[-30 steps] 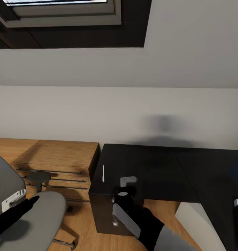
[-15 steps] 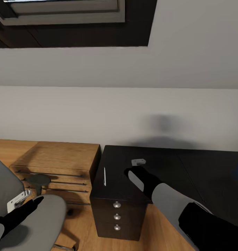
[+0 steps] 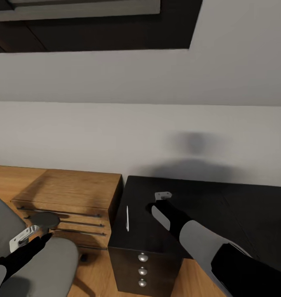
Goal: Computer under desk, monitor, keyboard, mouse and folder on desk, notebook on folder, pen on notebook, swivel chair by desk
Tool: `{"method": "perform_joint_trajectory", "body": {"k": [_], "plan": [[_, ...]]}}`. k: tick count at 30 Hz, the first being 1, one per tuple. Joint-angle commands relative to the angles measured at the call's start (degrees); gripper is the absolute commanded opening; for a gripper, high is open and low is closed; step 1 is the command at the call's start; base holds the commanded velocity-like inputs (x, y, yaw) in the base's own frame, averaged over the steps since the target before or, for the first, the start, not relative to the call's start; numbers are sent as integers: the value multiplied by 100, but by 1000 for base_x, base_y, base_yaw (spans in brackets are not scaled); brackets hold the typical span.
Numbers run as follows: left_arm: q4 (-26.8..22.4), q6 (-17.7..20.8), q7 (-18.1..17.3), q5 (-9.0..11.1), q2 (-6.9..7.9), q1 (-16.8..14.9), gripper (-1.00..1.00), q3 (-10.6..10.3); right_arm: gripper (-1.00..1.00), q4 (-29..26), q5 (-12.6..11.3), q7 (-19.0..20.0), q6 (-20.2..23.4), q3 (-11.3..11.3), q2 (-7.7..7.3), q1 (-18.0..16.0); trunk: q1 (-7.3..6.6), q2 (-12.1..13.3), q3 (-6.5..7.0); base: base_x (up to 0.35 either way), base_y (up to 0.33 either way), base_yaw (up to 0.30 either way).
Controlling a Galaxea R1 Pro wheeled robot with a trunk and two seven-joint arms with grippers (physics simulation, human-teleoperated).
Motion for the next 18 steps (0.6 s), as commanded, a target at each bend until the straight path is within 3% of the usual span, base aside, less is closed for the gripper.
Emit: {"method": "perform_joint_trajectory", "body": {"k": [1,18], "plan": [[-8,23,49,60,1,-4,100,4,100,-3,-30,-27,21,37,0,1,2,-8,-16,30,1,163],[0,24,49,48,2,-4,100,5,100,2,-22,247,21,40,0,56,2,-8,-130,5,0,172]]}}
